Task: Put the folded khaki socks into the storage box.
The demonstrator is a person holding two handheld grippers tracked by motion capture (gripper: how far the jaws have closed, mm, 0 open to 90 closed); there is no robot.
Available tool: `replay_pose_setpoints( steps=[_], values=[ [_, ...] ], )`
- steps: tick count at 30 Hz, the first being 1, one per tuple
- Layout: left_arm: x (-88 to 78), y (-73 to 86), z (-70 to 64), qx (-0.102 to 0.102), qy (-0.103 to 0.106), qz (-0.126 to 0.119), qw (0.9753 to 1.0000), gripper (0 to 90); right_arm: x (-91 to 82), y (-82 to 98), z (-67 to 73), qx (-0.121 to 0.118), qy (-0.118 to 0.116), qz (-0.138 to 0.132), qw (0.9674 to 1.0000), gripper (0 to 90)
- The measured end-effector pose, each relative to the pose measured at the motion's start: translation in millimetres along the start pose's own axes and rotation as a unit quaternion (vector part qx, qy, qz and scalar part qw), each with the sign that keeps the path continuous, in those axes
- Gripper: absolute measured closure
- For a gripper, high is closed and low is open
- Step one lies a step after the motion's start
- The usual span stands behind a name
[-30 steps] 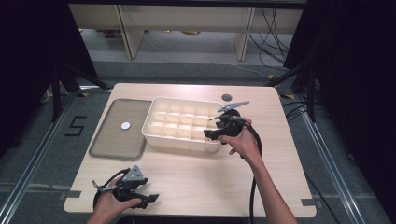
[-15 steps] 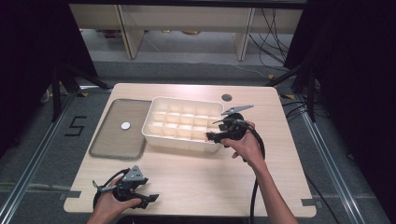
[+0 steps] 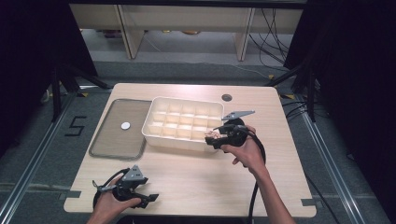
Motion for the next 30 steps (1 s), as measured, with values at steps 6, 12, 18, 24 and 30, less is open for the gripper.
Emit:
replay_pose_setpoints(
  steps=[6, 12, 18, 24, 30],
  values=[
    [0.1, -0.8, 0.4, -0.012, -0.004, -0.008, 0.9999, 24.1, -0.6, 6.5, 6.1, -0.001, -0.008, -0.003, 1.0000, 27.3],
    [0.2, -0.7, 0.5, -0.011, -0.004, -0.007, 0.9999, 24.1, -3.2, 16.3, 12.4, 0.008, -0.008, -0.005, 0.9999, 26.6],
    [-0.7, -0.4, 1.1, -0.007, -0.003, -0.004, 1.0000, 24.1, -9.5, 23.3, 17.7, -0.002, -0.004, -0.006, 1.0000, 26.1],
    [-1.3, -0.5, 1.7, -0.004, -0.003, -0.005, 1.0000, 24.1, -11.4, 31.5, 21.6, -0.003, -0.008, -0.007, 0.9999, 26.1],
    [-1.3, -0.4, 2.1, -0.004, -0.003, -0.005, 1.0000, 24.1, -12.6, 38.6, 17.6, -0.004, 0.002, -0.009, 0.9999, 24.6]
  ],
)
Point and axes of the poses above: each handheld gripper's, and its own axes: x roughly forward along the jaws, y roughly out of its underside, z roughly to its left, the point moved 7 cm from there along x, roughly forward along the jaws, and after that the axes turned 7 degrees about -y, right-handed, at the moved point
